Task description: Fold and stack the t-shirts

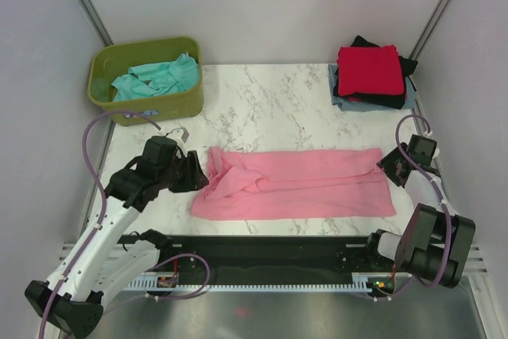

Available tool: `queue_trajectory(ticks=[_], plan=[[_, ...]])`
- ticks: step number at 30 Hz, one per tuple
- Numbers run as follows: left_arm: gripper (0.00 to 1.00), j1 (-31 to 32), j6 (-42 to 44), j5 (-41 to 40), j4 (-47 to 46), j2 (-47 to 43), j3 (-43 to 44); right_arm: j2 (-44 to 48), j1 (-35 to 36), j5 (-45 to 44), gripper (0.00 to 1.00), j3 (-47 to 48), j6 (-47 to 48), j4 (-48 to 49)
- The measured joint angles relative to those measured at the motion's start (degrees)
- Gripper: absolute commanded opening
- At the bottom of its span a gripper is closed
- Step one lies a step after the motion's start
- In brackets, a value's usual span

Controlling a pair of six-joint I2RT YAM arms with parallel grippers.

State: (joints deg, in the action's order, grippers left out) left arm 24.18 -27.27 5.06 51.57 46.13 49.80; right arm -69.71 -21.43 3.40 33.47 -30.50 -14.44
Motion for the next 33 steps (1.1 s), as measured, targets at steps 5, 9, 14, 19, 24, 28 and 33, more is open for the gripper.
queue_trajectory(ticks=[5,9,14,19,24,28,33], plan=[[0.56,0.1,-0.8,0.0,3.9,-1.4,-1.6,2.7,-2.9,-2.3,0.86,-2.8,-0.7,-0.6],[0.51,0.1,-1.3,0.0,3.7,-2.3,-1.7,8.0,-3.5,-3.8,0.86,-3.1,-0.5,-0.5],[0.51,3.0,-3.2,-1.8,0.2,2.8,-1.9,13.1,0.7,-2.6,0.86,-1.1,0.2,0.3],[0.5,6.9,-5.3,-5.5,-5.5,14.1,-1.9,7.0,11.0,1.2,0.86,5.4,2.4,1.7],[0.49,7.1,-6.9,-6.9,-12.4,20.9,-2.7,-6.4,14.4,4.5,0.85,7.7,4.3,4.0],[0.48,7.1,-8.9,-8.4,-17.4,26.2,-4.4,-15.9,19.5,4.4,0.85,8.5,5.5,3.2],[0.49,7.1,-10.9,-11.1,-21.1,35.1,-5.4,-18.4,25.7,4.7,0.85,10.6,5.3,5.1]])
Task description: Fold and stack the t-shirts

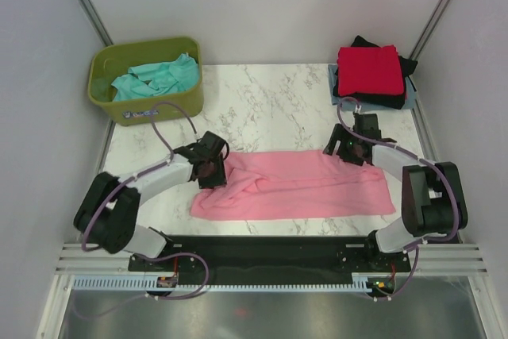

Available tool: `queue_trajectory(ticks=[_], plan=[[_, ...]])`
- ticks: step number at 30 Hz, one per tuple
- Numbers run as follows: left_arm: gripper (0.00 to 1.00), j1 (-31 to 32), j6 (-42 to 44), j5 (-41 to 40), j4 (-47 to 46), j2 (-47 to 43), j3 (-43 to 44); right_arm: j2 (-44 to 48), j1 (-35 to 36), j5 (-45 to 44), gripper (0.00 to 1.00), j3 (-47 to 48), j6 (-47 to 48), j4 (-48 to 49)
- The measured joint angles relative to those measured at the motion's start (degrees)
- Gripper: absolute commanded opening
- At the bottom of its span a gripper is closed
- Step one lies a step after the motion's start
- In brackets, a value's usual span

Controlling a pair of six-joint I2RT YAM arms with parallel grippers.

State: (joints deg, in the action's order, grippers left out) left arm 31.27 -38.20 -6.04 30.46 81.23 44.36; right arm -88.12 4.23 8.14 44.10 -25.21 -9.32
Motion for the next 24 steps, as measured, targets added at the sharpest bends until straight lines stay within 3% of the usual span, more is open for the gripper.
queue_trajectory(ticks=[4,11,15,19,22,24], plan=[[0.46,-0.1,-0.1,-1.2,-0.4,9.2,5.5,1.3,2.2,0.9,0.86,-1.9,-0.3,1.4],[0.47,-1.4,1.8,-2.0,0.2,27.6,27.5,9.6,5.4,4.7,0.87,-11.1,-5.5,5.7],[0.48,-2.2,5.3,-2.9,2.4,41.1,47.4,14.5,12.1,6.4,0.87,-16.5,-14.1,9.1],[0.55,-2.9,10.3,-2.9,5.8,57.7,74.7,16.5,24.5,4.4,0.91,-18.9,-26.6,12.1],[0.61,-3.5,13.5,-0.8,7.2,68.8,93.4,14.7,36.4,1.9,0.93,-16.4,-33.8,13.1],[0.68,-3.9,15.5,1.2,5.9,72.2,98.7,11.6,41.0,1.4,0.95,-11.5,-35.5,11.8]])
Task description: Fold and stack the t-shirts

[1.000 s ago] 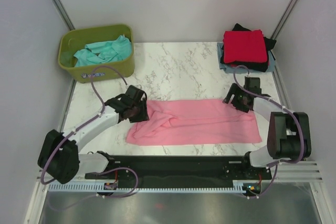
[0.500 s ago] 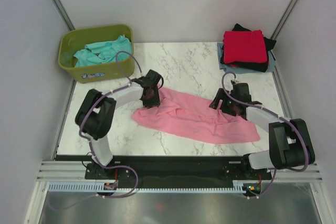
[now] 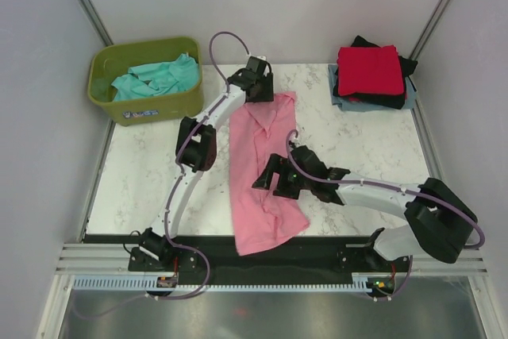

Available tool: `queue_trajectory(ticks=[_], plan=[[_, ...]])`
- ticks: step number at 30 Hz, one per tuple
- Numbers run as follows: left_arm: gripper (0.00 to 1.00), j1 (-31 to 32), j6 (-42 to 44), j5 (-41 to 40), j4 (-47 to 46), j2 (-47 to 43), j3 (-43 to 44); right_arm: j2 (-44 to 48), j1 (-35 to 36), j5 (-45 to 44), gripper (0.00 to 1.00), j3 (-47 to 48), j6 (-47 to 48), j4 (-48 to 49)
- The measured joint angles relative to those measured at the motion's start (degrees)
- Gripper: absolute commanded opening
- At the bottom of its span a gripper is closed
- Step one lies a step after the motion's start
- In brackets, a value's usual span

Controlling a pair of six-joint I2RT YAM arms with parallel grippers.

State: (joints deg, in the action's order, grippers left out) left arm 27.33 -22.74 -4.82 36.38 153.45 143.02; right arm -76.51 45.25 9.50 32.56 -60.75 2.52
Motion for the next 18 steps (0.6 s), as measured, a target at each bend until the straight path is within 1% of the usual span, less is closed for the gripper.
queue_trajectory(ticks=[1,2,5,6,8,10,12,14,18], plan=[[0.71,-0.2,0.7,0.8,-0.6,0.3,0.2,-1.9,1.5,-0.4,0.96,3.3,-0.3,-0.5],[0.72,-0.3,1.6,1.6,-1.4,0.3,0.2,-3.2,2.3,-0.9,0.97,6.4,-0.1,-1.3],[0.78,-0.8,3.6,4.4,-4.1,0.3,0.2,-3.9,2.6,-3.0,0.98,13.1,1.9,-3.7],[0.82,-0.9,4.0,5.3,-4.8,0.1,0.2,-3.9,2.6,-3.4,0.98,15.1,3.2,-5.0],[0.87,-1.0,4.7,6.6,-5.6,-0.5,0.0,-4.2,2.5,-4.2,0.98,19.6,6.7,-8.5],[0.88,-1.0,5.5,6.9,-6.6,-2.8,-1.2,-4.5,2.5,-5.9,0.98,24.6,10.6,-12.3],[0.88,-1.0,6.3,6.0,-6.7,-7.5,-4.4,-4.5,2.4,-8.8,0.98,29.2,14.6,-14.9],[0.89,-1.0,6.9,4.3,-6.9,-14.7,-9.2,-4.3,1.7,-11.1,0.98,32.2,17.9,-16.0],[0.94,-1.6,6.9,1.3,-6.3,-33.5,-19.1,-5.6,-3.7,-12.9,0.98,36.2,23.7,-17.9]])
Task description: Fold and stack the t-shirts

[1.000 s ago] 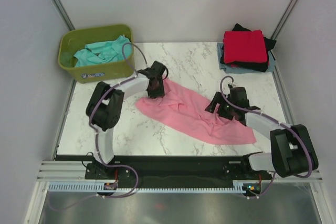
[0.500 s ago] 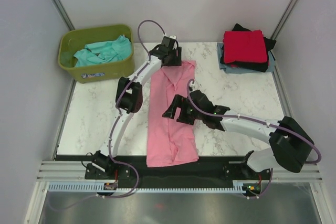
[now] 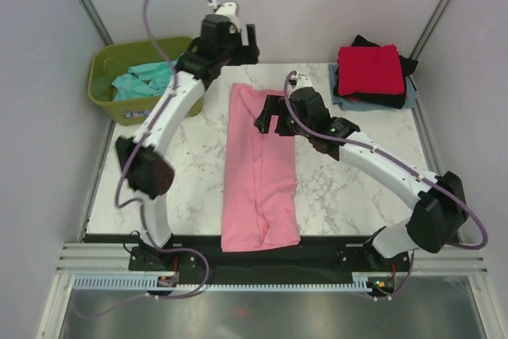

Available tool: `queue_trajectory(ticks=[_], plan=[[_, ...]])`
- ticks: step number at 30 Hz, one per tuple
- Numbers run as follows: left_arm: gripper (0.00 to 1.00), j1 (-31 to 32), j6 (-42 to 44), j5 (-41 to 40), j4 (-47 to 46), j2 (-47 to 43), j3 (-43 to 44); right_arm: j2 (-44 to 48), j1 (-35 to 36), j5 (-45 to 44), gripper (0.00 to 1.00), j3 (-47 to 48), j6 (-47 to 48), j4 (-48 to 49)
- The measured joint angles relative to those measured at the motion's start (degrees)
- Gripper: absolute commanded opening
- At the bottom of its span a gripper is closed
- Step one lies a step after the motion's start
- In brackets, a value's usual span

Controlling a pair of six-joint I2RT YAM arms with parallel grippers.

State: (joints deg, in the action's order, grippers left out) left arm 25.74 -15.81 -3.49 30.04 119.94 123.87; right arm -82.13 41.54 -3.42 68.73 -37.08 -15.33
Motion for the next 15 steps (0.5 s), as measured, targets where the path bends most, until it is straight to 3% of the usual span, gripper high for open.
queue_trajectory(ticks=[7,8,11,15], plan=[[0.96,-1.4,-1.2,-3.2,-2.5,-39.9,-27.1,-18.6,-7.1,0.1,0.97,14.6,7.0,-2.0],[0.96,-1.3,-1.7,-3.5,-3.1,-45.2,-32.6,-21.0,-7.5,0.1,0.91,16.5,7.4,-2.6],[0.96,-1.2,-4.0,-3.3,-2.2,-59.7,-48.6,-29.4,-8.9,0.6,0.86,22.2,8.4,-3.8],[0.96,-1.2,-6.2,-1.7,1.0,-73.5,-67.1,-37.6,-11.1,0.3,0.76,27.4,9.1,-5.8]])
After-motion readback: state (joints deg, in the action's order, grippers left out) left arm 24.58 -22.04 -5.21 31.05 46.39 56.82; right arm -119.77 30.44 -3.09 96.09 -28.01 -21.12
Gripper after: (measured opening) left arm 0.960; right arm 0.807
